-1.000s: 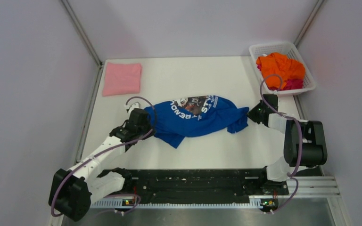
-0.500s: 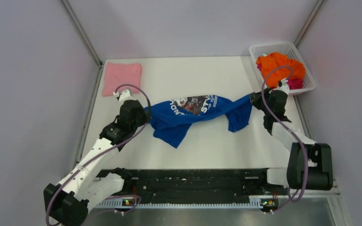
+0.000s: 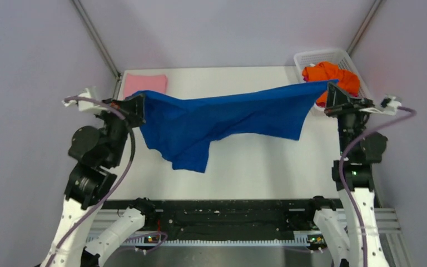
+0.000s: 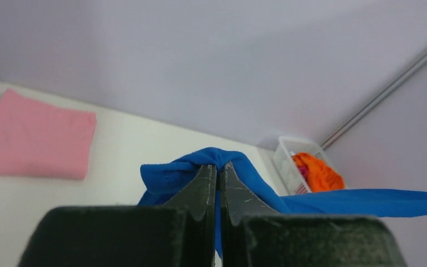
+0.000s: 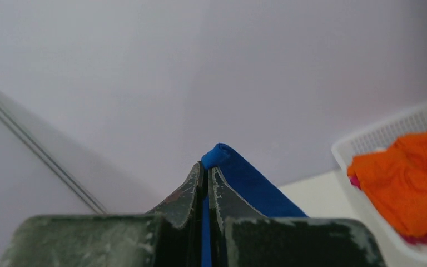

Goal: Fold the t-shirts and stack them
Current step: Flatten out the tshirt

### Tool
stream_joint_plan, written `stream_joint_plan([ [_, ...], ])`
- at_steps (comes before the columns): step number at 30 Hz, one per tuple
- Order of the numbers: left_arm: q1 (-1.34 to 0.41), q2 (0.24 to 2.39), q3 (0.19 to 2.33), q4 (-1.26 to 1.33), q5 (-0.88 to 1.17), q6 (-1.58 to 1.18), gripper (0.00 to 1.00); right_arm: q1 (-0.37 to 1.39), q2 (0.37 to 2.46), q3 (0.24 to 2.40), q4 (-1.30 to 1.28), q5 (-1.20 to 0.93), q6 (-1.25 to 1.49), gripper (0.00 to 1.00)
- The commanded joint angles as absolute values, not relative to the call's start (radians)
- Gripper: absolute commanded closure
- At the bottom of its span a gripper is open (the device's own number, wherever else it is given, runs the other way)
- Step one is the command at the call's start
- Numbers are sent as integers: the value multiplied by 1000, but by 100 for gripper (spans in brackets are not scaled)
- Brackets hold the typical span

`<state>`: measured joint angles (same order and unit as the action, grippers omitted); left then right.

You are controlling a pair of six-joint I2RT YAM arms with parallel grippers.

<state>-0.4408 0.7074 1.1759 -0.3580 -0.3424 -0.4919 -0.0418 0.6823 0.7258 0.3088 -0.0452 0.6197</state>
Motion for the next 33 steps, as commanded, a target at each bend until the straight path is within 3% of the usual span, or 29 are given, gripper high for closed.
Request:
stream_joint_plan([
  [1, -440, 634, 1298, -283, -241, -403, 100, -41, 510, 848, 219, -3, 589, 100],
  [8, -440, 599, 1534, -363, -79, -383, 100, -40, 361, 1055, 25, -3, 542, 100],
  [18, -439, 662, 1743, -420, -37, -337, 100, -39, 375, 1228, -82, -3, 466, 100],
  [24, -440, 832, 1710, -388, -185, -279, 100, -39, 440, 1126, -37, 24, 463, 100],
  [30, -432, 1092, 1595, -315, -526, -200, 100, -39, 598, 919, 122, 69, 472, 100],
  [33, -365, 1249, 1530, -275, -494, -219, 100, -40, 709, 807, 219, 85, 482, 100],
])
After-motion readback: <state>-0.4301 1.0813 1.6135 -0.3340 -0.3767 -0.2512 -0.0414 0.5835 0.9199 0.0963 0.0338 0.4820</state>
